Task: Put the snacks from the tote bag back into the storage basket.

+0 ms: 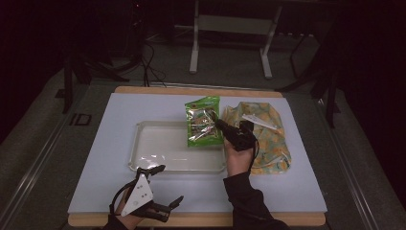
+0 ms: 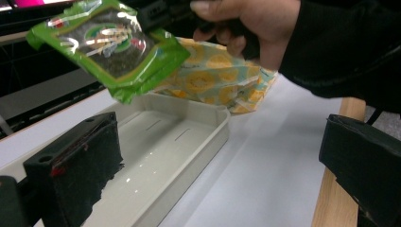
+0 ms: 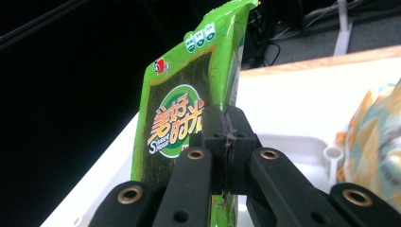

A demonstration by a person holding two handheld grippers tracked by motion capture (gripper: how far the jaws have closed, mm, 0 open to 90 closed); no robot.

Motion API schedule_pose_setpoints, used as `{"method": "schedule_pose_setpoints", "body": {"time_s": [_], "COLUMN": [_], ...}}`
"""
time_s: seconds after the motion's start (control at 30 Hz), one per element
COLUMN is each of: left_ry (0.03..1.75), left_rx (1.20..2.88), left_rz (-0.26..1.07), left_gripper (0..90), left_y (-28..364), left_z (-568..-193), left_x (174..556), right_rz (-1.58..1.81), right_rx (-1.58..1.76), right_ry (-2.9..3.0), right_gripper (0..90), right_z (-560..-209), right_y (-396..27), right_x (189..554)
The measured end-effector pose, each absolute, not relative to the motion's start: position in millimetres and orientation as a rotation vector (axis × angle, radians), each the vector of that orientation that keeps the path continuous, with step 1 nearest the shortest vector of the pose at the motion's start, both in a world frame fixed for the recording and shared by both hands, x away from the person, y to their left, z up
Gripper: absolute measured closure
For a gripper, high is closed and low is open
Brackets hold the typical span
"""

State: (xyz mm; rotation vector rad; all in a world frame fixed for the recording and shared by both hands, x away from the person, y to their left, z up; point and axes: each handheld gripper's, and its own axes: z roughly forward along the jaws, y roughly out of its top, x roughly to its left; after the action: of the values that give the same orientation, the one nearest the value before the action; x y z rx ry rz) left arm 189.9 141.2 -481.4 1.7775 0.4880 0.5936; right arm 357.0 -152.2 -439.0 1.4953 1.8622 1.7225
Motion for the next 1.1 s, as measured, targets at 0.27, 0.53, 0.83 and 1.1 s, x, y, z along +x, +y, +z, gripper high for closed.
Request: {"method": "schedule_pose_setpoints", "body": {"time_s": [0.27, 0.53, 0.83, 1.1], "left_ry": [0.485, 0.483, 0.483, 0.483], "left_rx": [1.778, 1.778, 1.782, 1.78], "left_rz": [0.594, 0.592, 0.594, 0.595], "left_gripper": [0.4, 0.4, 0.4, 0.4], "left_y": [141, 140, 140, 140], "left_z": [-481, -482, -482, -482], "left_x": [190, 190, 190, 190], "right_rz": [1.714, 1.68, 1.628, 1.605], "right_rx": [1.558, 1.626, 1.666, 1.701], "right_ry": [1.873, 1.885, 1.896, 1.918], "right_gripper": [89.4, 89.4, 89.4, 89.3], "right_z": [-464, -488, -508, -517], "right_y": [-148, -148, -147, -148], "right_x": [353, 346, 336, 330]}}
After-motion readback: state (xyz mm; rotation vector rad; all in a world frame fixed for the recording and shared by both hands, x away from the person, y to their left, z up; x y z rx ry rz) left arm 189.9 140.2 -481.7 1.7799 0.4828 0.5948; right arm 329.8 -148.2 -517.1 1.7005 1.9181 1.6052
